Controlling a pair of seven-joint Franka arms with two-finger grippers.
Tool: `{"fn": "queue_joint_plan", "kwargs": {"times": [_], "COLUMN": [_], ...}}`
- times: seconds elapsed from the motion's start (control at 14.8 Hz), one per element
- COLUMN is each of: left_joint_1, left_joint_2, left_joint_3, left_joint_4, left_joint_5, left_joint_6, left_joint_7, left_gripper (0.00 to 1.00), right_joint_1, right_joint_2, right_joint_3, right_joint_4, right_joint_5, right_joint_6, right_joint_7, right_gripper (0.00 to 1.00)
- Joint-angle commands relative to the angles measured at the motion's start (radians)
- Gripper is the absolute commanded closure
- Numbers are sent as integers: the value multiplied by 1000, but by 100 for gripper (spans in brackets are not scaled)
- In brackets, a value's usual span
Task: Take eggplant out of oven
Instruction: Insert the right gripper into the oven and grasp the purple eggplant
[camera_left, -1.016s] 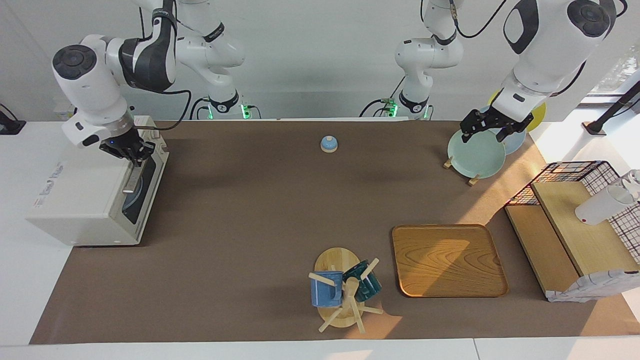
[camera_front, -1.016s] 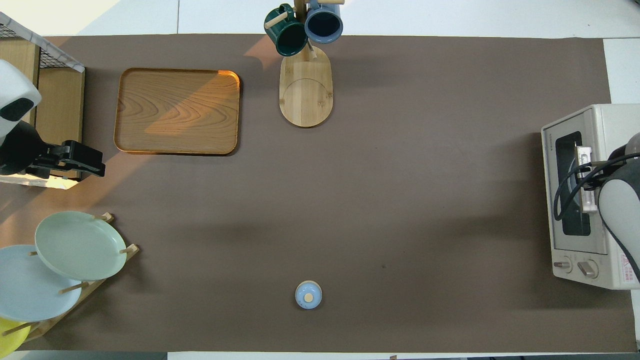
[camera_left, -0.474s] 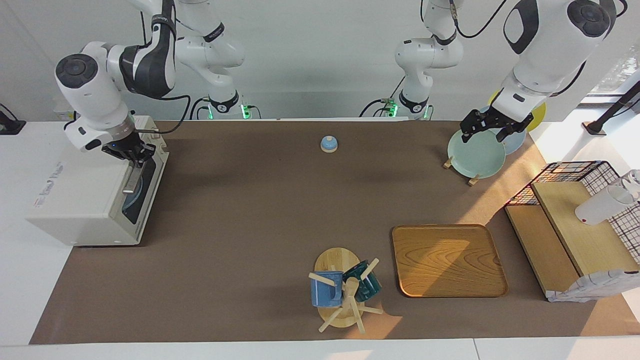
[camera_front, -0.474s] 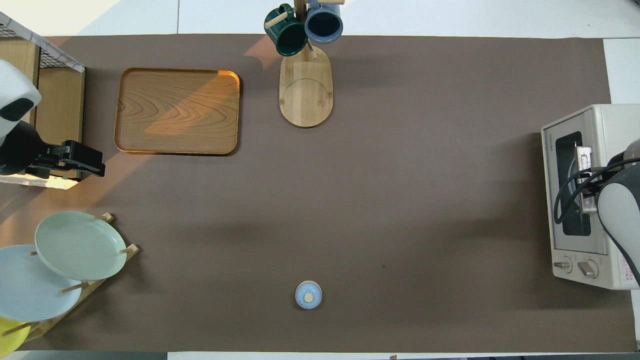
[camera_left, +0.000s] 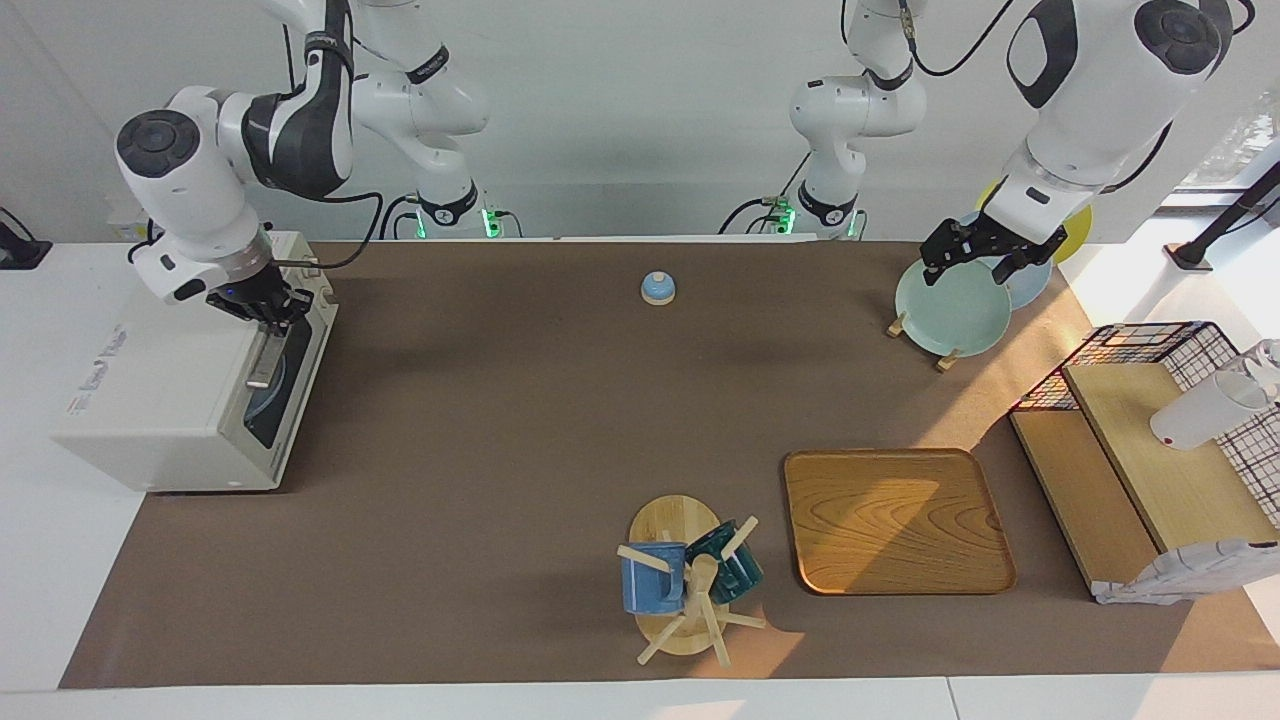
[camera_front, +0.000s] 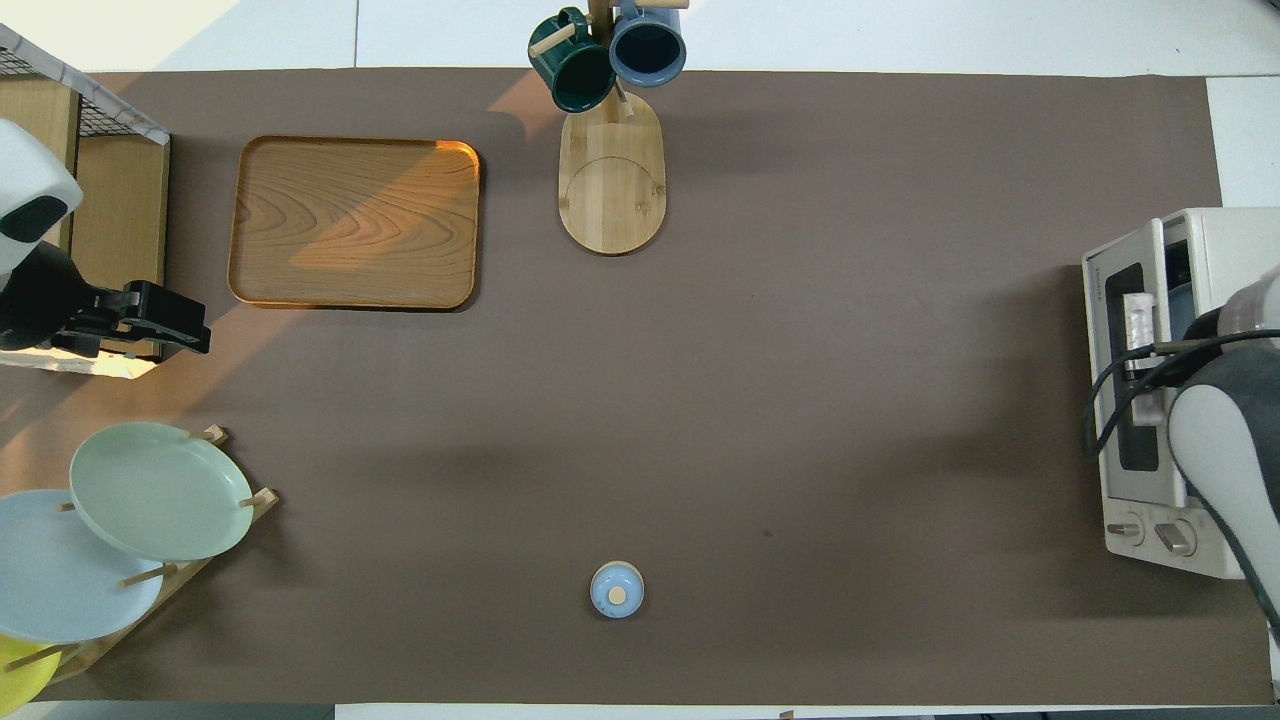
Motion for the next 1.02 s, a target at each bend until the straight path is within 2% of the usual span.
{"fn": "queue_joint_plan", "kwargs": {"times": [0.0, 0.2, 0.47, 0.75, 0.95], "left_joint_1": [9, 9, 9, 9, 9], "left_joint_2": [-4, -4, -4, -4, -4], "left_joint_3": [-4, -4, -4, -4, -4], "left_joint_4": [0, -2, -2, 0, 0], "left_joint_5": [-6, -6, -6, -7, -7], "left_joint_6": [-3, -3, -3, -3, -2], "left_joint_7": [-9, -9, -9, -9, -9], "left_gripper": [0, 0, 0, 0, 0], "right_joint_1": [75, 98, 127, 141, 150], "right_joint_2": [43, 111, 143, 183, 183], "right_joint_3": [2, 4, 4, 4, 6], "right_joint_4": [-80, -98, -161, -181, -184], "right_joint_5": [21, 24, 30, 58, 67], "right_joint_6": [165, 281, 418, 469, 469], "right_joint_7": [81, 104, 141, 155, 184], "right_gripper": [100, 100, 100, 100, 100]}}
